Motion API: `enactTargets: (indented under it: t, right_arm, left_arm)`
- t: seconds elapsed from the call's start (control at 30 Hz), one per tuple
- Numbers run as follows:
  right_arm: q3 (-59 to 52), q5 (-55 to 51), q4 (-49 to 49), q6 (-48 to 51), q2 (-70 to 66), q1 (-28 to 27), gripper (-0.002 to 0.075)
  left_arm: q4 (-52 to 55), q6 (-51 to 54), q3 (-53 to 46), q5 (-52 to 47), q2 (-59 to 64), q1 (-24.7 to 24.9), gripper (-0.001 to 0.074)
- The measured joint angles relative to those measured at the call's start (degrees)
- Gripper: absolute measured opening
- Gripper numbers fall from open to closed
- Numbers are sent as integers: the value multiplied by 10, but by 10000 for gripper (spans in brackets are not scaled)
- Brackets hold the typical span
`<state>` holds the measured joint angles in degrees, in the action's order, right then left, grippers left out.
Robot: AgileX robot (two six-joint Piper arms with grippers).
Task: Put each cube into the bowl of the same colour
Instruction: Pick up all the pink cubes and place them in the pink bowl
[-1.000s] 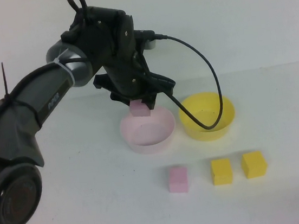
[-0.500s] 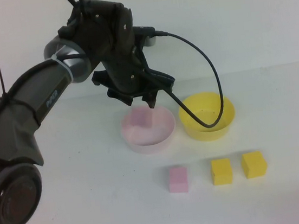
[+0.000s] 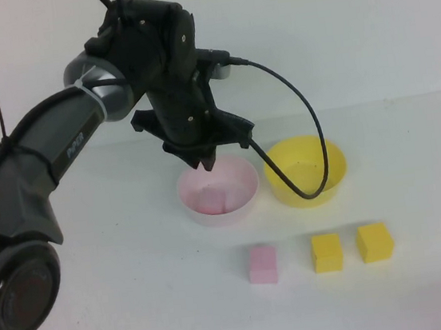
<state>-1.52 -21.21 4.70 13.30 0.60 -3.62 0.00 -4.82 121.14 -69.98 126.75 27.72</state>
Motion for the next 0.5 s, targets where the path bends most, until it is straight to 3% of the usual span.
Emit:
enactTargets:
  t: [0.17, 0.3, 0.5]
  right_arm:
    - [0, 0, 0, 0, 0, 0, -2]
    - [0, 0, 0, 0, 0, 0, -2]
    - [0, 0, 0, 0, 0, 0, -2]
  left_arm:
    - [-62, 4, 0, 0, -7, 0, 14]
    - [-96, -7, 0, 0, -12, 7, 3]
    - [-50, -14, -31, 0, -50, 65, 1]
